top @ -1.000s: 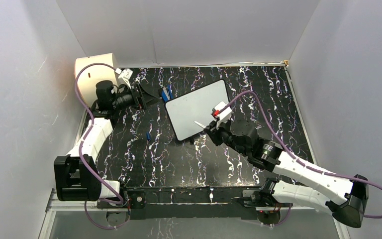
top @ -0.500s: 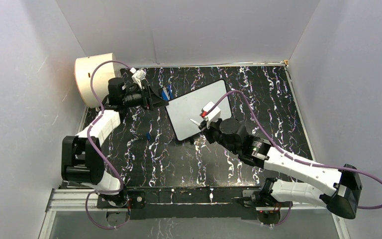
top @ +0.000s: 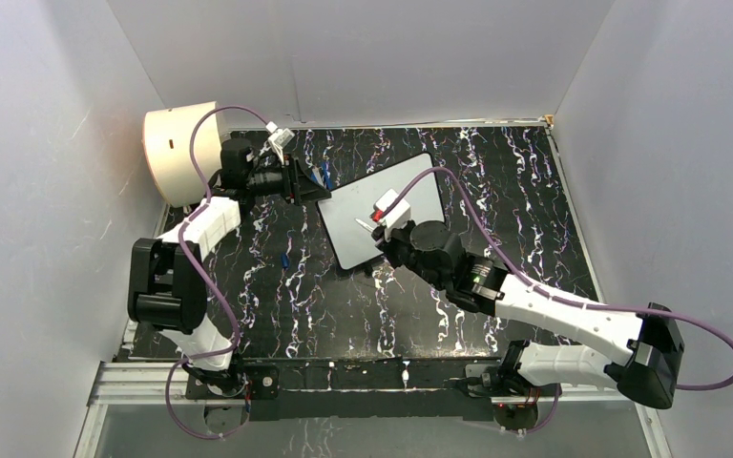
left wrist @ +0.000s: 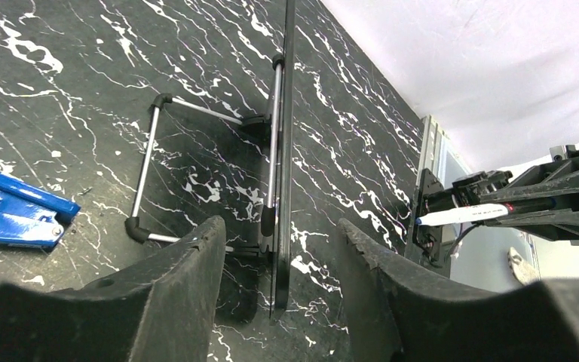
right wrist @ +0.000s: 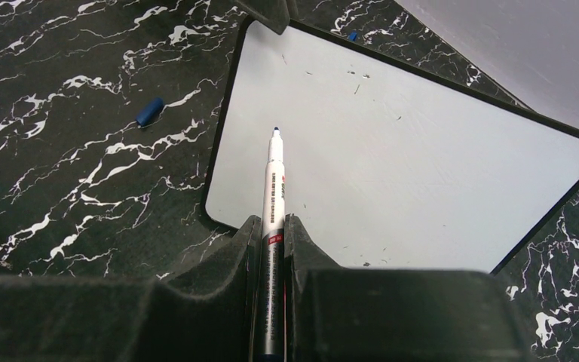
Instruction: Write a sentence on the whiteboard
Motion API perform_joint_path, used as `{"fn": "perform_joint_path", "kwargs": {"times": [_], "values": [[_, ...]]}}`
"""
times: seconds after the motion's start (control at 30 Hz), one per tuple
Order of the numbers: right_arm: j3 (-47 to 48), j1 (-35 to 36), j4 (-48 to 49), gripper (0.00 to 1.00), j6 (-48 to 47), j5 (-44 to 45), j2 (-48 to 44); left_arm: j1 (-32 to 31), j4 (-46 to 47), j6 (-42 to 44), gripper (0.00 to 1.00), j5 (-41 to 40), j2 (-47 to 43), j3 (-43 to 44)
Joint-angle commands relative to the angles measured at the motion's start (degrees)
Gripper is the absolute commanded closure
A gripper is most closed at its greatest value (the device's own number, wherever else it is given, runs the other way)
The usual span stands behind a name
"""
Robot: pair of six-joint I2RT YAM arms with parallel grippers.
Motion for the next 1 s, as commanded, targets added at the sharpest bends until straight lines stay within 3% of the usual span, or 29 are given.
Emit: {"fn": "perform_joint_path", "kwargs": {"times": [0.0, 0.13, 0.47, 0.67, 0.77, 0.97], "values": [[3.80, 0.56, 3.95, 1.00, -2.06, 1.88, 0.81, -0.72, 1.41, 0.79, 0.50, 3.63, 1.04, 2.18], [4.19, 0.70, 3.72, 1.00, -2.41, 1.62, 1.71, -0.97, 5.74, -2.72, 0.59, 6.17, 2.62, 1.37], [4.50, 1.14, 3.26, 1.00, -3.88, 2.66, 3.45, -1.26, 6.58, -2.69, 0.83, 8.36, 4.26, 1.87], [4.56, 2.90, 3.60, 1.00, -5.23, 6.06, 4.40, -1.26, 1.99, 1.40, 1.00, 10.02, 3.23, 2.23], [4.36, 4.23, 4.15, 1.00, -5.53, 8.02, 4.74, -1.26, -2.09, 5.31, 1.00, 9.44, 2.05, 2.89], [4.91, 6.43, 3.56, 1.00, -5.73, 10.44, 5.46, -1.52, -2.37, 5.08, 1.00, 10.61, 0.65, 2.01]]}}
